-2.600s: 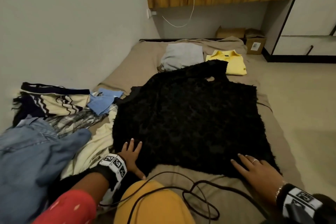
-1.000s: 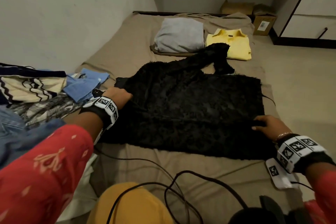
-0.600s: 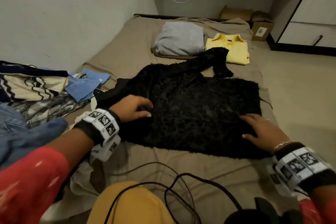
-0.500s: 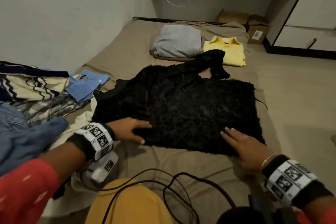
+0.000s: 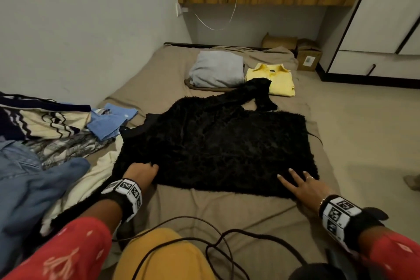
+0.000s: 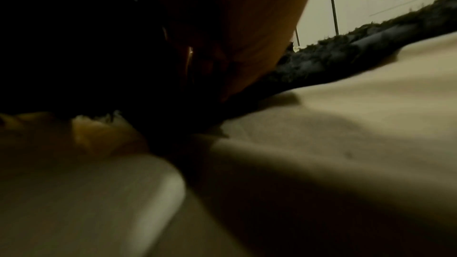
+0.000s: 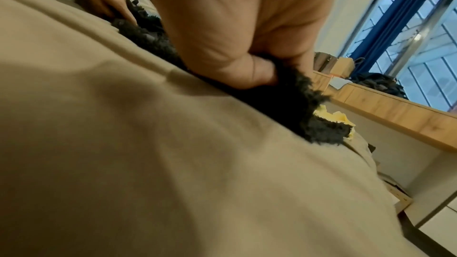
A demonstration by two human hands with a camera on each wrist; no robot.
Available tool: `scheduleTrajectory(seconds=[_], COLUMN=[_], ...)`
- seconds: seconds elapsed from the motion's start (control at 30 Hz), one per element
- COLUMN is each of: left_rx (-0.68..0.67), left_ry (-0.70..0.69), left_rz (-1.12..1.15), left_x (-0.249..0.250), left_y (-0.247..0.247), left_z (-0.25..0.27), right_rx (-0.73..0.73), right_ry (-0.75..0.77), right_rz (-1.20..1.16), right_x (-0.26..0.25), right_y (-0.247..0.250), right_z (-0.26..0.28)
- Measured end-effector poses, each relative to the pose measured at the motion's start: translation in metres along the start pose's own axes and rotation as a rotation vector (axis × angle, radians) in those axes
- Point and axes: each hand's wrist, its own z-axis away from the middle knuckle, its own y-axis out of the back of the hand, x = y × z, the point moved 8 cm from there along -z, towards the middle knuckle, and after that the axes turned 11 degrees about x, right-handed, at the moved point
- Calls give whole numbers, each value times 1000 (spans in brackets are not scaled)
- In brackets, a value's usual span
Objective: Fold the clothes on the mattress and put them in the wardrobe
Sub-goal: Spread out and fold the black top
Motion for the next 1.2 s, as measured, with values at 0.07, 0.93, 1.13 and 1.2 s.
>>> scheduleTrajectory(seconds=[0.07, 0.93, 1.13, 1.2], left_rx=[-6, 169, 111, 182], left_ry=[-60, 739, 373, 457], left_rz=[-1, 1838, 2130, 1975], left_x=[1, -91, -60, -72], left_y=[11, 80, 124, 98], left_z=[3, 83, 53, 52], right_rx=[2, 11, 212, 330], right_ry=[12, 564, 186, -6], right_rz=[17, -1048, -1856, -1853], right_x=[8, -168, -149, -118], right_y=[3, 205, 235, 224], right_z=[5, 4, -31, -40])
